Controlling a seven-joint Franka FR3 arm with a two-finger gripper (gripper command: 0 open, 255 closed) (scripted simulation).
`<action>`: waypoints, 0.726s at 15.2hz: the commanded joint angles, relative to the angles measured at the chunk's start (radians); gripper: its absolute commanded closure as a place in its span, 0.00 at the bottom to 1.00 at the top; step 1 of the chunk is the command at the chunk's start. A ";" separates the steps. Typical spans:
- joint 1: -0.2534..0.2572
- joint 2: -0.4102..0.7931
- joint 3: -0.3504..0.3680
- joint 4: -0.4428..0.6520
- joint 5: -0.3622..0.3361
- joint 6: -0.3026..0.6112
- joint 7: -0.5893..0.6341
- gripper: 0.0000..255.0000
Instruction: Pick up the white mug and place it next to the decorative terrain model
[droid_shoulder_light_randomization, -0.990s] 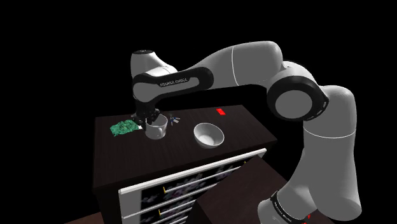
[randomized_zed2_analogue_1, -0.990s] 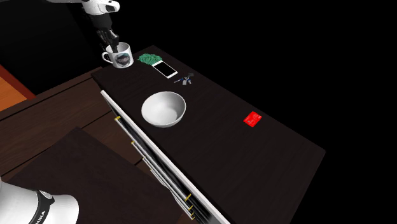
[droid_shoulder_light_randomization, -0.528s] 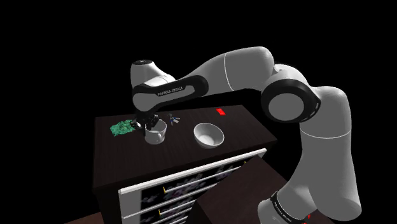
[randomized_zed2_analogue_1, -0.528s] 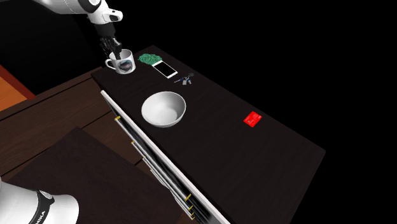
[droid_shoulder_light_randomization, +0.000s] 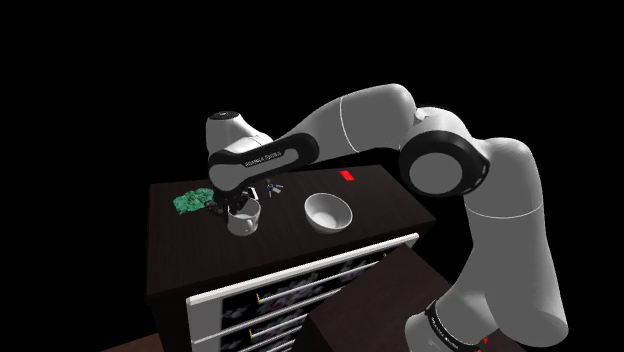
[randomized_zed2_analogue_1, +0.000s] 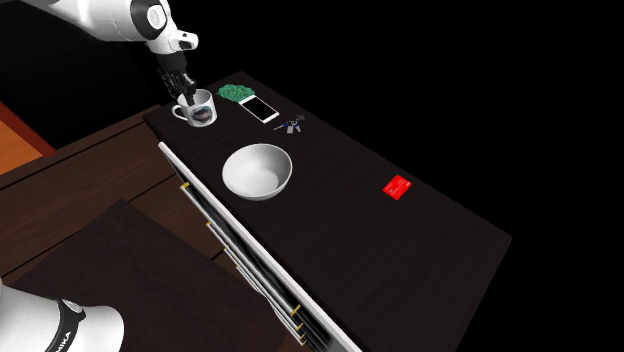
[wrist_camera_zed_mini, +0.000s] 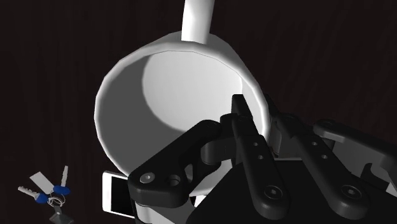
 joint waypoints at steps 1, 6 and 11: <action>0.000 0.018 0.001 -0.001 0.001 0.020 0.000 1.00; -0.001 0.061 0.002 0.000 0.002 0.062 0.000 1.00; -0.001 0.086 0.002 0.003 0.003 0.084 0.000 1.00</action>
